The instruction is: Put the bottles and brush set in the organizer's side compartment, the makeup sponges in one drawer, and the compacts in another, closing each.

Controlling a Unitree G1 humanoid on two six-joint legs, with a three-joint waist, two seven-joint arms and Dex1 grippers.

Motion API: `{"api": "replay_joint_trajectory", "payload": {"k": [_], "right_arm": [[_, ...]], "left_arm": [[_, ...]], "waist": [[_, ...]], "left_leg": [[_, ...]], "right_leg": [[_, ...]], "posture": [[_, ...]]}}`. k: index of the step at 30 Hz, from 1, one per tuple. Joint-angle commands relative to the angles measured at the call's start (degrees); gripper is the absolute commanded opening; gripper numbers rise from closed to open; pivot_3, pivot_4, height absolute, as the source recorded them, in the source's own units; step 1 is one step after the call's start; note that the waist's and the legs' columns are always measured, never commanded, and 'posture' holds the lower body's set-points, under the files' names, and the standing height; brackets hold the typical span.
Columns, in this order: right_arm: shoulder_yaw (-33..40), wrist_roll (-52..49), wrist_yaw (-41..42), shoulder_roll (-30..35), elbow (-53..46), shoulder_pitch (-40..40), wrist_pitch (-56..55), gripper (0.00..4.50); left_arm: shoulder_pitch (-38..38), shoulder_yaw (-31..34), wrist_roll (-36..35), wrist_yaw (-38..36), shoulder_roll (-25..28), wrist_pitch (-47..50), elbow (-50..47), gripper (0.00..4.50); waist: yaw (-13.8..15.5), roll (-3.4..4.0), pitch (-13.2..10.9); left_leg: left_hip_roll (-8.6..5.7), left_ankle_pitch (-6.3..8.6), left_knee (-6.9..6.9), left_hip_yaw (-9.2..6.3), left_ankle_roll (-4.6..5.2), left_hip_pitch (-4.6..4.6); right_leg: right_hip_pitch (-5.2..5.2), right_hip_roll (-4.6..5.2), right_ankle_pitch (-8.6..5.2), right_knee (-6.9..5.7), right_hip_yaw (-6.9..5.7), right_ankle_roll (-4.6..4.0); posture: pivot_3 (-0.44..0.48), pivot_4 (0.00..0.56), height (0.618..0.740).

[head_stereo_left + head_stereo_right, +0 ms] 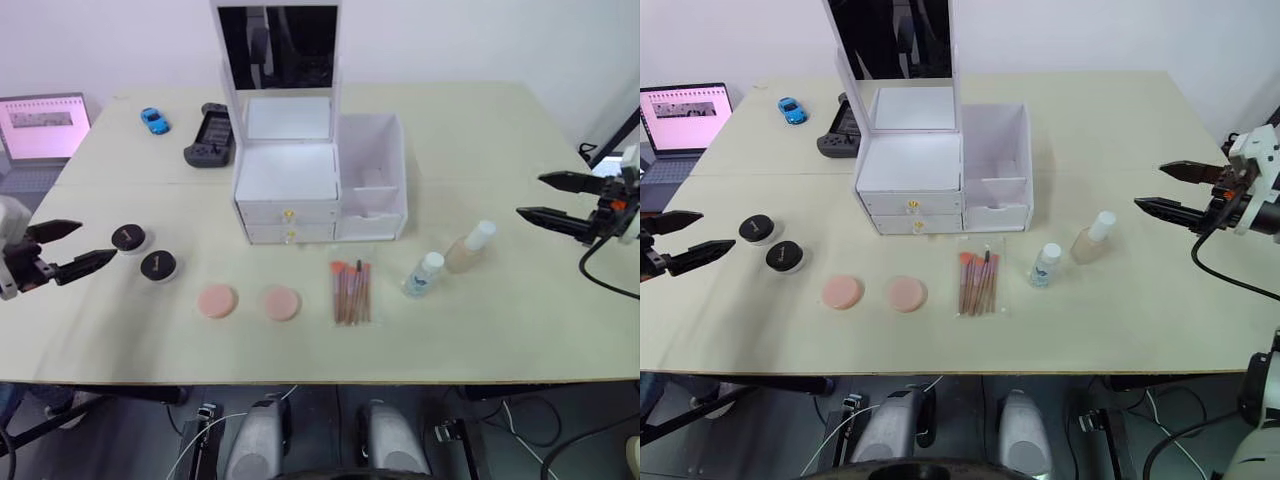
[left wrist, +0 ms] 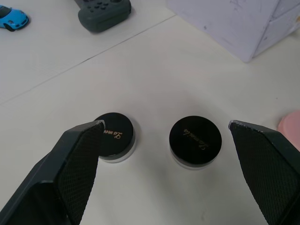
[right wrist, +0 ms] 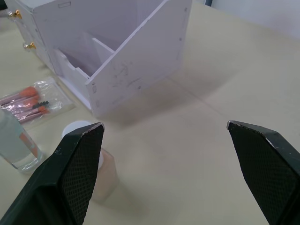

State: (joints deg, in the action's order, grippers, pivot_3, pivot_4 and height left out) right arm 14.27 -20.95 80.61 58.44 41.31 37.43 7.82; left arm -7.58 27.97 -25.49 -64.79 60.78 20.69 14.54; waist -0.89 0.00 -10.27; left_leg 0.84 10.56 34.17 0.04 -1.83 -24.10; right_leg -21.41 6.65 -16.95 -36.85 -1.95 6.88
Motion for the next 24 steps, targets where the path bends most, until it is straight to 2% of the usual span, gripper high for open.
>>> {"api": "replay_joint_trajectory", "payload": {"k": [1,4,8,24], "right_arm": [[1.15,-1.10,-0.37,0.00,-3.34,-0.37,0.98,4.50],[1.91,-2.02,-0.46,0.33,-5.27,-1.63,3.05,4.50],[2.75,-2.80,-1.02,0.65,-7.50,-2.92,4.98,4.50],[3.96,-4.07,-6.02,0.63,-13.33,-2.86,8.90,4.50]], "left_arm": [[-1.70,-0.24,0.90,0.15,1.46,-1.22,-0.32,4.47],[-3.65,-0.89,2.04,1.46,1.79,-1.34,1.02,4.47],[-3.77,-1.45,2.54,-0.65,1.80,-3.45,3.42,4.47],[-9.03,-2.03,2.70,-0.20,1.29,-5.11,6.84,4.47]], "waist": [[-0.02,0.00,0.00],[0.08,0.00,0.00],[0.04,0.00,0.00],[0.09,-0.01,0.00]], "left_leg": [[0.00,0.00,0.00,0.01,0.00,0.00],[0.00,0.00,0.02,0.01,0.00,0.00],[0.00,0.00,0.02,0.02,0.00,0.00],[0.00,0.00,0.04,0.04,0.00,0.02]], "right_leg": [[0.00,0.00,0.00,-0.01,0.01,0.00],[-0.01,-0.01,0.00,-0.04,0.01,0.00],[-0.02,0.00,0.00,-0.05,0.03,0.00],[-0.03,-0.01,0.00,-0.10,0.05,0.01]], "posture": [[0.000,0.150,0.740],[0.000,0.150,0.740],[0.000,0.150,0.740],[0.000,0.150,0.740]]}}
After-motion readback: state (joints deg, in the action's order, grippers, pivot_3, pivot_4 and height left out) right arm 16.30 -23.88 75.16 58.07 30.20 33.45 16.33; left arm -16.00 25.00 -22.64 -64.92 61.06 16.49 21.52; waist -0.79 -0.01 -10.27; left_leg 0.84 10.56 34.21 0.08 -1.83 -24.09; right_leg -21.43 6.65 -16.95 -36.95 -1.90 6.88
